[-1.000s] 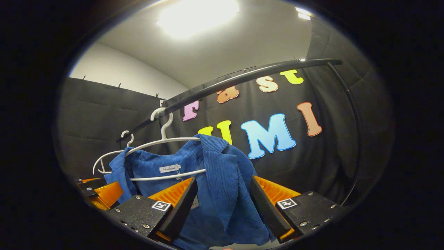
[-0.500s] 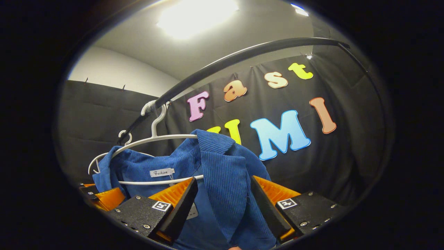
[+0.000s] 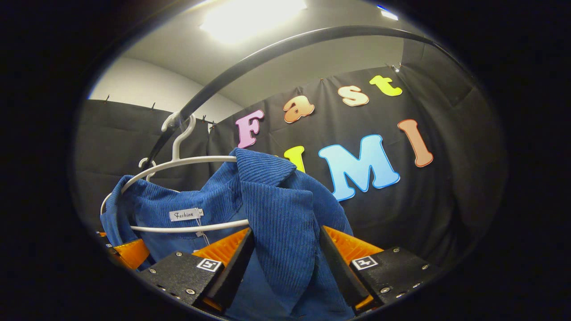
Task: Grasp the clothes on the hanger with both hands and then place them into the laundry hamper below.
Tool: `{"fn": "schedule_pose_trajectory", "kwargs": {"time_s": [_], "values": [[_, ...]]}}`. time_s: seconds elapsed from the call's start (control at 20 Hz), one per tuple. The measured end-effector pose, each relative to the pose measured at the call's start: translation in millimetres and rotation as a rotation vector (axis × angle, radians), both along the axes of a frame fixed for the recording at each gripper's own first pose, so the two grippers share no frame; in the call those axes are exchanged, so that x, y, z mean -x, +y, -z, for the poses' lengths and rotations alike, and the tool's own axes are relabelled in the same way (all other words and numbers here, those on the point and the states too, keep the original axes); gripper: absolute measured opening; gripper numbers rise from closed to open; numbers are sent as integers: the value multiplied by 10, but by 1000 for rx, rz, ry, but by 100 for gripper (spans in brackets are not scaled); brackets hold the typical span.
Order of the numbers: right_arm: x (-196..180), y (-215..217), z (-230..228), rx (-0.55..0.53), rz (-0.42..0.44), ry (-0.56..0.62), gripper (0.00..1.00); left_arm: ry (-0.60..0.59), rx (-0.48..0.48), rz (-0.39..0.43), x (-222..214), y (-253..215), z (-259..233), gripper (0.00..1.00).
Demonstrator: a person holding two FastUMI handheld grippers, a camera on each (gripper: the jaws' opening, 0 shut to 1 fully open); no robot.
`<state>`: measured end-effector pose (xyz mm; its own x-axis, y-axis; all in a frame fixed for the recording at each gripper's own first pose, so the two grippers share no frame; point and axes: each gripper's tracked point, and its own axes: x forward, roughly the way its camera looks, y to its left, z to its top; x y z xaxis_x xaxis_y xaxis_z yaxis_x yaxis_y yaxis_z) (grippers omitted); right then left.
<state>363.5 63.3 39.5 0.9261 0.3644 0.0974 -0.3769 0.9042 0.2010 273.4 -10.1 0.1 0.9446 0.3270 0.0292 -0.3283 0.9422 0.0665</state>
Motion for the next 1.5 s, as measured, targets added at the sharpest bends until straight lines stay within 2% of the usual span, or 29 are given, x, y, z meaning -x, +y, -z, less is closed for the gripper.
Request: {"fn": "schedule_pose_trajectory", "kwargs": {"time_s": [0.05,0.2,0.3,0.35,0.45,0.6,0.7,1.0,1.05,1.1,1.15,1.25,1.3,1.35,1.4,1.5], "values": [[-8,-4,6,5,-1,2,79,2,1,1,-11,1,3,77],[-57,-29,27,8,4,11,56,10,-8,6,-21,-24,13,69],[-86,-16,37,3,-4,25,36,14,-14,14,-42,-43,11,65],[-114,-44,22,4,8,19,19,19,-20,31,-66,-60,23,65],[-67,-35,-31,18,-2,-5,5,40,-41,24,-49,-21,52,49],[-66,-77,-145,44,5,-65,4,36,-24,6,-28,27,40,24],[-92,-121,-266,48,24,-112,4,34,4,37,-44,-39,38,8],[-126,-291,-581,68,89,-222,4,-8,-30,68,91,-34,-282,5],[-148,-326,-615,66,100,-230,4,-20,-38,69,112,-16,-353,1],[-165,-349,-643,63,108,-236,4,-28,-41,70,134,-10,-435,1],[-185,-374,-677,63,115,-243,4,-40,-43,69,164,18,-506,5],[-222,-438,-759,64,133,-261,4,-58,-42,62,224,81,-656,5],[-247,-464,-797,64,141,-269,4,-61,-39,55,236,120,-704,1],[-276,-492,-835,65,150,-279,4,-65,-37,47,234,193,-730,1],[-306,-501,-858,67,153,-286,4,-68,-40,35,226,267,-759,5],[-356,-537,-893,75,163,-299,4,-70,-46,14,214,425,-813,6]]}}
